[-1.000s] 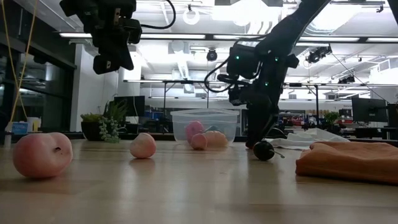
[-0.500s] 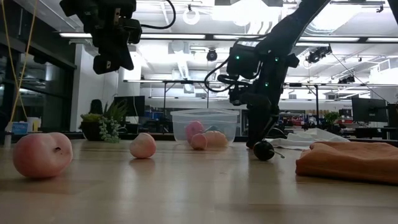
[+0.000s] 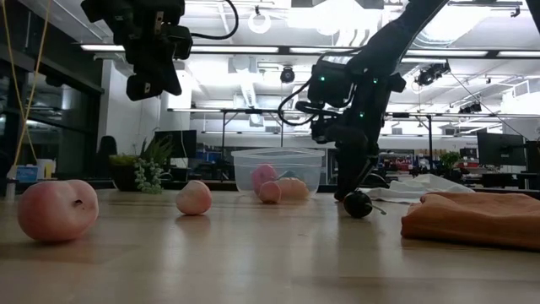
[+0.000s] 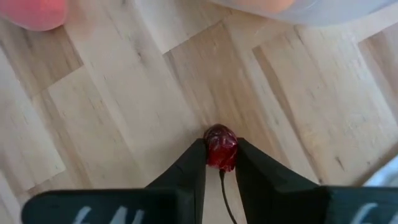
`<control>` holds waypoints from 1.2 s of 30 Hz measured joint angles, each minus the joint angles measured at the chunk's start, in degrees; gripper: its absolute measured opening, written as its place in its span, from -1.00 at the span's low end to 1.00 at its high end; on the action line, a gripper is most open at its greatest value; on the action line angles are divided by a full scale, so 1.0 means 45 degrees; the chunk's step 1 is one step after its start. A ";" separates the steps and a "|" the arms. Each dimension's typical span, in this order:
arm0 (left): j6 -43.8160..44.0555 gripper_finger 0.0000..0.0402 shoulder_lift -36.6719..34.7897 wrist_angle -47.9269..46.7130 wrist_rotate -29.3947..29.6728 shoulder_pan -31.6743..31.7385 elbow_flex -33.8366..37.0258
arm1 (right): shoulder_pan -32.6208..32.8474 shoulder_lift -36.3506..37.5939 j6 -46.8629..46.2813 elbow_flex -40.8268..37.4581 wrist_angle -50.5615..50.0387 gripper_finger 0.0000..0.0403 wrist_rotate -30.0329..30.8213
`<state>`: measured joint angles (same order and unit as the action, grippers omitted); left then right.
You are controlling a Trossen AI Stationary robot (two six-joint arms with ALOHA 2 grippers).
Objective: Pick and placing Produce into tupperware
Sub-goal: Put the dark red cherry into the transparent bin
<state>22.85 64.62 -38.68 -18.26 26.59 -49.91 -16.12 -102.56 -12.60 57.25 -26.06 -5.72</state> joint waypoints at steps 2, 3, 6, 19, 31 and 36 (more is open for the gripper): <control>0.0000 -1.00 0.0000 0.0001 0.0000 0.0003 0.0003 | 0.0000 0.0000 -0.0094 0.0000 -0.0027 -0.71 -0.0345; 0.0000 -1.00 0.0001 -0.0003 -0.0002 0.0000 0.0002 | 0.0000 0.0014 -0.0132 0.0000 -0.0086 -0.71 -0.0530; -0.0005 -1.00 0.0000 0.0001 0.0000 0.0000 -0.0001 | 0.0005 0.0207 -0.0199 0.0000 -0.0325 -0.71 -0.1182; -0.0006 -1.00 0.0000 0.0010 -0.0005 0.0001 -0.0001 | 0.0010 0.2552 0.0199 0.0000 -0.0331 -0.71 -0.3220; -0.0010 -1.00 0.0000 0.0015 -0.0015 0.0005 -0.0001 | 0.0005 0.4003 -0.0180 0.0005 0.1985 -0.71 -0.3229; -0.0005 -1.00 0.0000 0.0010 -0.0030 0.0002 -0.0001 | 0.0000 0.4031 -0.0494 0.0005 0.3471 -0.71 -0.3113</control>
<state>22.83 64.62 -38.63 -18.40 26.60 -49.91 -16.12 -84.42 -14.82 57.28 -10.45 -19.73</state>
